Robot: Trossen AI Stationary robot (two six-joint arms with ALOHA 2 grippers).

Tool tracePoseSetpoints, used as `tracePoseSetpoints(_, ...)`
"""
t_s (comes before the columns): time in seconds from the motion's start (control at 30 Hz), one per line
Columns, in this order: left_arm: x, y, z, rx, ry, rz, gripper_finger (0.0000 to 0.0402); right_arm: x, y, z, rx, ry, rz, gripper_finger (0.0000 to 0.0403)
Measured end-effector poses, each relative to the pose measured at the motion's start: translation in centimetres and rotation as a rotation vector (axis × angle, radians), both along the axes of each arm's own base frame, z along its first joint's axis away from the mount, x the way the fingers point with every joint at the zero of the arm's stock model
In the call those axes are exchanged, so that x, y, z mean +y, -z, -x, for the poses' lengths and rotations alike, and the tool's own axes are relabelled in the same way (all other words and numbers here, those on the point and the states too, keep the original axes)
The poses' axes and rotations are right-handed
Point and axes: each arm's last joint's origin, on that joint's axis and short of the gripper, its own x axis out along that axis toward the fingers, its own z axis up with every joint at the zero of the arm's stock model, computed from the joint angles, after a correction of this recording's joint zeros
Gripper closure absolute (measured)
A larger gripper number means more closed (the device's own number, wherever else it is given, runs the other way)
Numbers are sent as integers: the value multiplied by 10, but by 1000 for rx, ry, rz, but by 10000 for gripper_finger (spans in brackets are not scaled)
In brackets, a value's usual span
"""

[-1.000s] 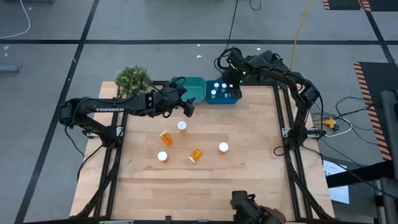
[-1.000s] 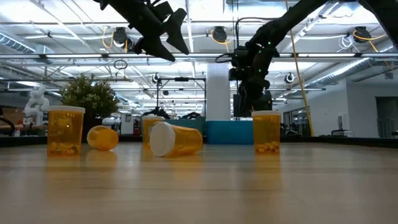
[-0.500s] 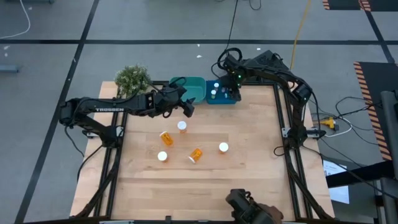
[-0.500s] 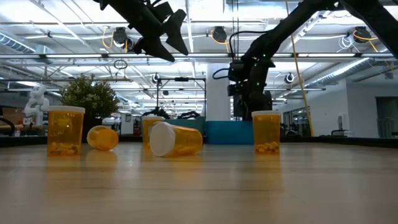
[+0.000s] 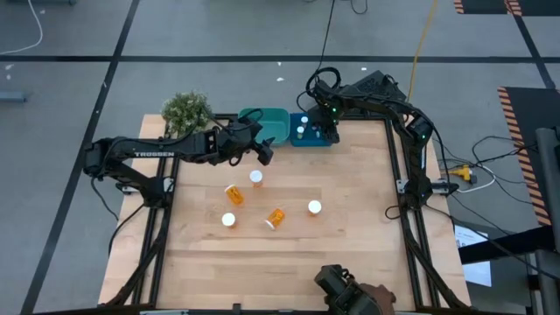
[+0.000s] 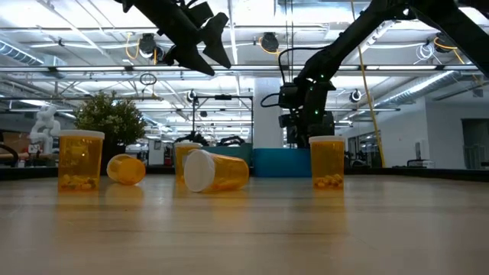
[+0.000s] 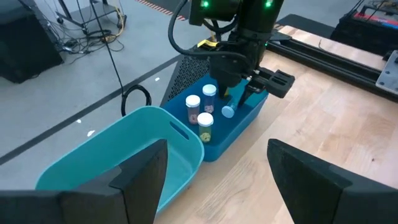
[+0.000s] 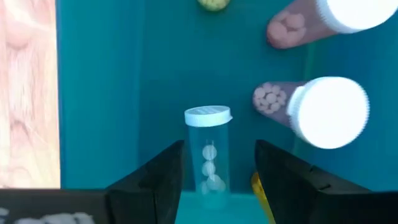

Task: Pick and place medicine bottles into bin by pill shape (circle, oval)
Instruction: Adjust the small blue tablet bottle in the blue bin

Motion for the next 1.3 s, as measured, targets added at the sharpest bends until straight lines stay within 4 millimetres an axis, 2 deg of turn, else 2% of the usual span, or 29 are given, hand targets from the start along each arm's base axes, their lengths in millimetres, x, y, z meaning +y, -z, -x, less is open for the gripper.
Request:
tracePoseSetpoints(0.3,2,0,1,30,12,-34,121,-2,1,-2,-20,-21,26,221)
tracePoseSetpoints(0.53,8,0,2,38,0,-42,121,14,21,2,24,-41,-26,243)
tracePoseSetpoints(0.7,11,0,3,38,-9,-43,121,21,28,2,18,-27,-26,251)
tracePoseSetpoints(1.3,12,0,3,42,-10,-47,121,22,27,-1,-1,-35,-1,307)
